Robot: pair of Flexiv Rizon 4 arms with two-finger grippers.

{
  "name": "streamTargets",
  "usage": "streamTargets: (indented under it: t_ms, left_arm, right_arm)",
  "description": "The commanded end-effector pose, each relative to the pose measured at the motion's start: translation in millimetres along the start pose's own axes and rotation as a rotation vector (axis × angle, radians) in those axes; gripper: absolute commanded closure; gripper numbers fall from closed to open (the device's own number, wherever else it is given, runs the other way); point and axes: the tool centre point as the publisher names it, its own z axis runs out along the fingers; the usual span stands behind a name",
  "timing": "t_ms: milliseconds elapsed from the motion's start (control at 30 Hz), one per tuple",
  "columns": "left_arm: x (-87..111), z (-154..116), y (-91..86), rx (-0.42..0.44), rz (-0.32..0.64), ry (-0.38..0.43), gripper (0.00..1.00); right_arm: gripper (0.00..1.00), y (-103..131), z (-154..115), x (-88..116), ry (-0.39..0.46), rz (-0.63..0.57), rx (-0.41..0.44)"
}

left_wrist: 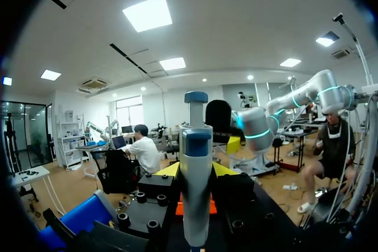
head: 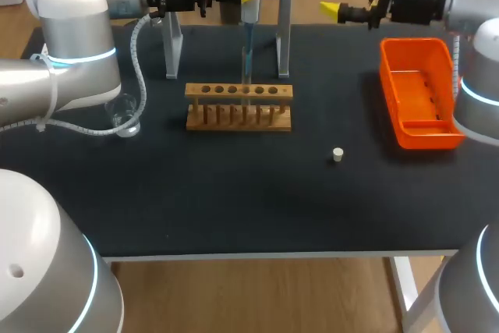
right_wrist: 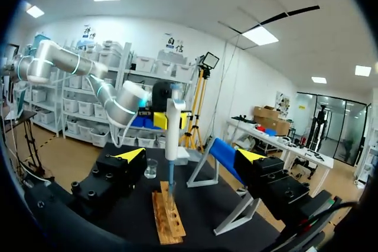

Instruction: Invert the test tube, pick up the pipette, mount the tip to pipette, aspirate from beaker and dispense into the tube, eject the tip, return the pipette, and cap with the stopper.

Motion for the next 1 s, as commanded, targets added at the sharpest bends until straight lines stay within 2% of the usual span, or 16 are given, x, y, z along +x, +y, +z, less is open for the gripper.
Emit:
streamTargets:
  t_ms: [33,67,167,200,267,600,1000]
  left_arm:
    - [-0.4,0,-0.1,0.001,0.0,0.001,1.0]
    - [-0.4,0,-0.1,0.001,0.0,0.001,1.0]
    - [-0.4,0,-0.1,0.001,0.0,0.001,1.0]
    - [-0.4,0,-0.1,0.001,0.0,0.001,1.0]
    - [-0.4,0,-0.1,0.001,0.0,0.001,1.0]
    - [-0.4,0,-0.1,0.001,0.0,0.001,1.0]
    - [-0.4,0,-0.1,0.001,0.0,0.001,1.0]
  right_arm:
    - [0.33,20,-2,5,0.003,0.0,-0.006]
    - [0.46,26,-1,5,0.005,-0.005,-0.014]
    - [0.64,42,2,6,0.017,-0.001,-0.043]
    - [0.78,46,4,6,0.023,-0.001,-0.051]
    - [0.98,54,8,6,0.029,-0.008,-0.052]
    - [1.0,84,36,9,0.085,-0.058,-0.053]
    - [1.0,100,76,14,0.122,-0.049,-0.067]
